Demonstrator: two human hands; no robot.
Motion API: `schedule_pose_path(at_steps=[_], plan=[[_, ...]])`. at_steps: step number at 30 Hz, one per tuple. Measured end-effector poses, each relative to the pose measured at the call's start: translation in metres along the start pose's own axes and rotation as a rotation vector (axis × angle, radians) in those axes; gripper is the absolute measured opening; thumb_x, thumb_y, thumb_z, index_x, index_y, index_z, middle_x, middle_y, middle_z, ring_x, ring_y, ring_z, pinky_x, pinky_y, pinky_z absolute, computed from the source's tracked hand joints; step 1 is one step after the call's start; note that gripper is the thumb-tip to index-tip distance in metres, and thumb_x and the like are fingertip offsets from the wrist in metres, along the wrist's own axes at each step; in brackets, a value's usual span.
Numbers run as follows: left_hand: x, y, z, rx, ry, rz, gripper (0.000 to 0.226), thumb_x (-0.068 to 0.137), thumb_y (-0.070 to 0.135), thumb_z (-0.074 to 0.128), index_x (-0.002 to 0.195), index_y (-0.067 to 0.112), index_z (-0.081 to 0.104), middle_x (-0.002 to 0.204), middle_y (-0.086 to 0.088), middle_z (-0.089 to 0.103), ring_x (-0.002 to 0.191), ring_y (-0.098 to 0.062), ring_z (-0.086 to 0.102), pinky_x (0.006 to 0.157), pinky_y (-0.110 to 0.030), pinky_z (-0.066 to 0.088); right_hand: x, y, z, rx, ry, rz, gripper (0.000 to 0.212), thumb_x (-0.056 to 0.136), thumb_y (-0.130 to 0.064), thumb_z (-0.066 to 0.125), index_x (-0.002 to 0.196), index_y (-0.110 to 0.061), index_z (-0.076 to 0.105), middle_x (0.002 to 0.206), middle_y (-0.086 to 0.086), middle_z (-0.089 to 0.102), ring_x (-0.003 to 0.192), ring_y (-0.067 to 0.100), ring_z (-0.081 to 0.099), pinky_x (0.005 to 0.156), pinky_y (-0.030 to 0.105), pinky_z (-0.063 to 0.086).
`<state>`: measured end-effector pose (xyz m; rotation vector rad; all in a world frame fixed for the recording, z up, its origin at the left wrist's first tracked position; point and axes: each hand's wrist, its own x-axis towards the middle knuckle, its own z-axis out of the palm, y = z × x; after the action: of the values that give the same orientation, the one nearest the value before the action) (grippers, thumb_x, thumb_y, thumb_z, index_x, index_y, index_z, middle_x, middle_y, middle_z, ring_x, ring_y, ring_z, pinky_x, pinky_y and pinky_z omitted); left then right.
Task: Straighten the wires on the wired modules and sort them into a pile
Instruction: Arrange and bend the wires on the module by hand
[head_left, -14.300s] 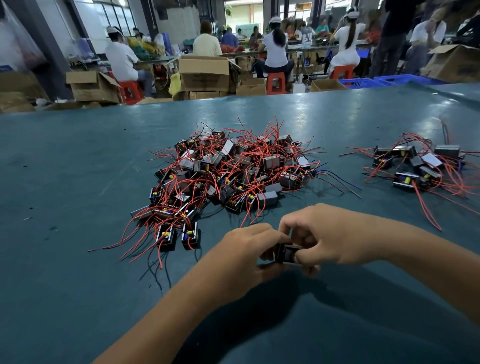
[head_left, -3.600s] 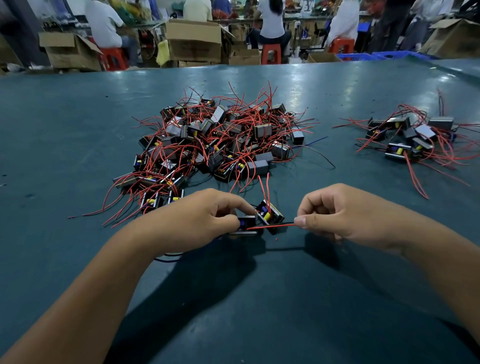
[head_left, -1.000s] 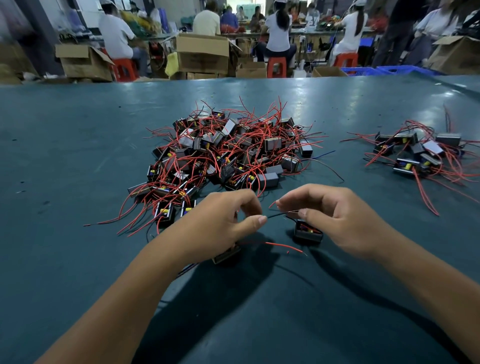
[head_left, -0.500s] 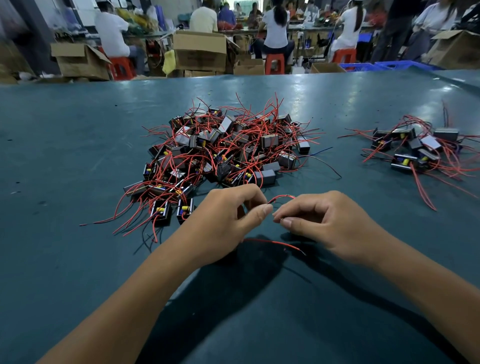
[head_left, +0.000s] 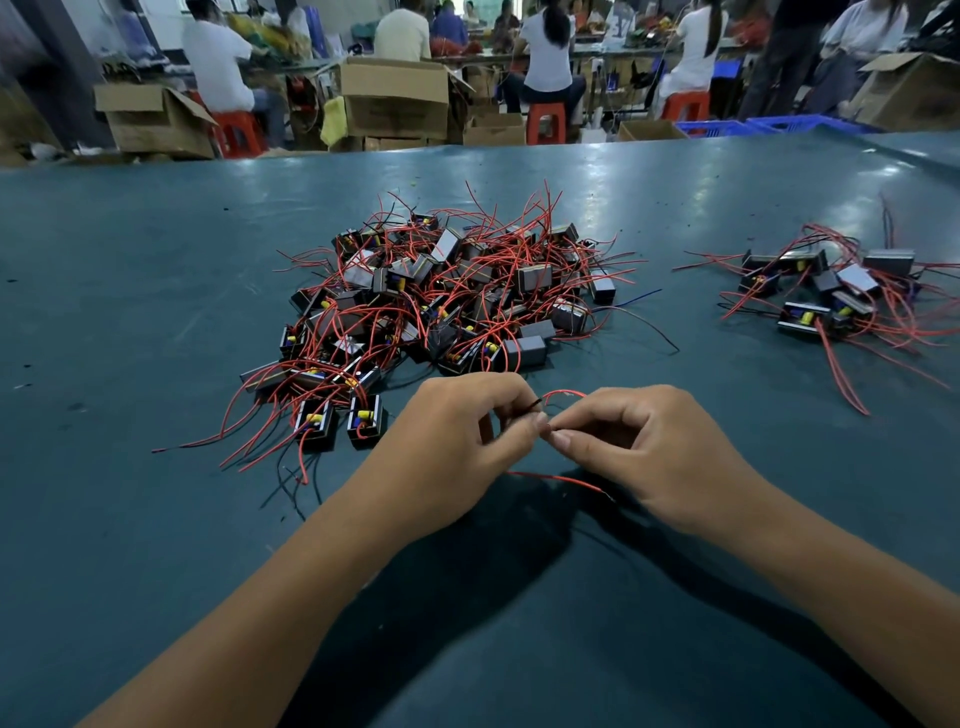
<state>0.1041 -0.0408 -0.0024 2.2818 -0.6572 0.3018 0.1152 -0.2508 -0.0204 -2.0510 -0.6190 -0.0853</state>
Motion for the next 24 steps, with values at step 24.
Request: schedule_pose_path(at_steps=[24], plan=[[0.001,-0.002,-0.001,-0.356,0.002,-0.234,0.014,0.099,0.019,0.062,0.085,0.015,0.065,0.069,-0.002,0.071,0.045,-0.019,0.061,0.047,-0.025,0.049,-0.005,-0.002,0.008,0.258,0.106,0.122,0.014,0.092,-0.010,0.067,0.083,-0.021,0.068,0.078,0.005,0.073,0.072,0.024,0.069,0.075,0.041,0.059]])
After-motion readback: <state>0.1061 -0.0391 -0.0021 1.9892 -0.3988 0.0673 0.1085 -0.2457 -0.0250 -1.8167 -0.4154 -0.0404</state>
